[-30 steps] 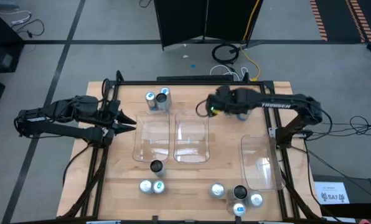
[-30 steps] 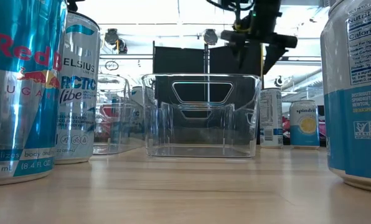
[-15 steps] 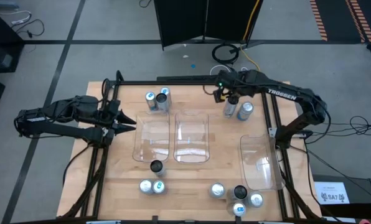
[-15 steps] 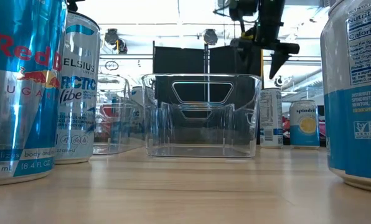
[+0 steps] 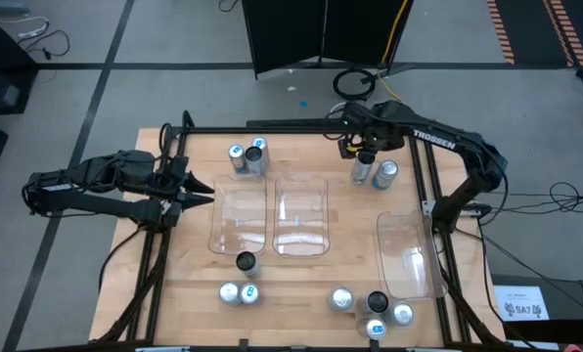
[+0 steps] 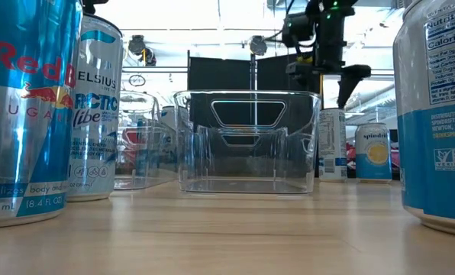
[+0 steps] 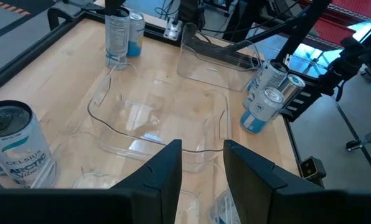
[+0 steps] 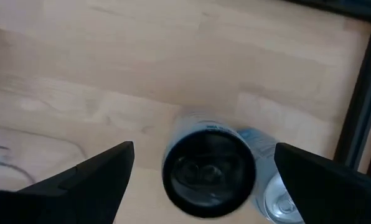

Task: Sort soda cans
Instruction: Put the top right white-blue soda can into the middle transparent bin

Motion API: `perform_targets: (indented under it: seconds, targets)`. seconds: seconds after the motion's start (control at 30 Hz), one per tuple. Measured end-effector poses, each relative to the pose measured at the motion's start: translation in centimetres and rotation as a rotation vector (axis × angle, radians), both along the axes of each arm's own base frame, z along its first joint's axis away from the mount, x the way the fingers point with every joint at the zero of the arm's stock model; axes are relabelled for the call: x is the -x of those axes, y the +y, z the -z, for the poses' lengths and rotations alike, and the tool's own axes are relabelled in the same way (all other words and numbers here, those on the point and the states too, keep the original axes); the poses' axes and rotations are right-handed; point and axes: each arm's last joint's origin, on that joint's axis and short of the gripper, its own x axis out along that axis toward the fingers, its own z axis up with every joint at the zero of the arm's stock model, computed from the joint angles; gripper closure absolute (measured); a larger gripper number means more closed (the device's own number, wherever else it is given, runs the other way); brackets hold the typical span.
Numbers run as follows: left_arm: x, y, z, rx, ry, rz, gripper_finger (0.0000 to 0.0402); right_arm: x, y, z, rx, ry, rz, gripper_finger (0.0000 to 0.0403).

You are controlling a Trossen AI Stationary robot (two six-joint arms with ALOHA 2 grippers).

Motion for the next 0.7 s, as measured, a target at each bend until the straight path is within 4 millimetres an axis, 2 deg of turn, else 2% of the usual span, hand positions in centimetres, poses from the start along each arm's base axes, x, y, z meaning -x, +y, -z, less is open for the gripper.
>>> perform_targets:
  seconds: [0.27,0.7]
  targets:
    - [0.0,0.0,0.0,0.0,0.001,0.0,0.0274,-0.5,-0.6,1.9,-0.081,0.078,0.037,0.0023]
    - [0.0,0.0,0.0,-0.022,0.002,0.01,0.0274,-0.2,-0.7,2.3,-0.172,0.086,0.051,0.0027]
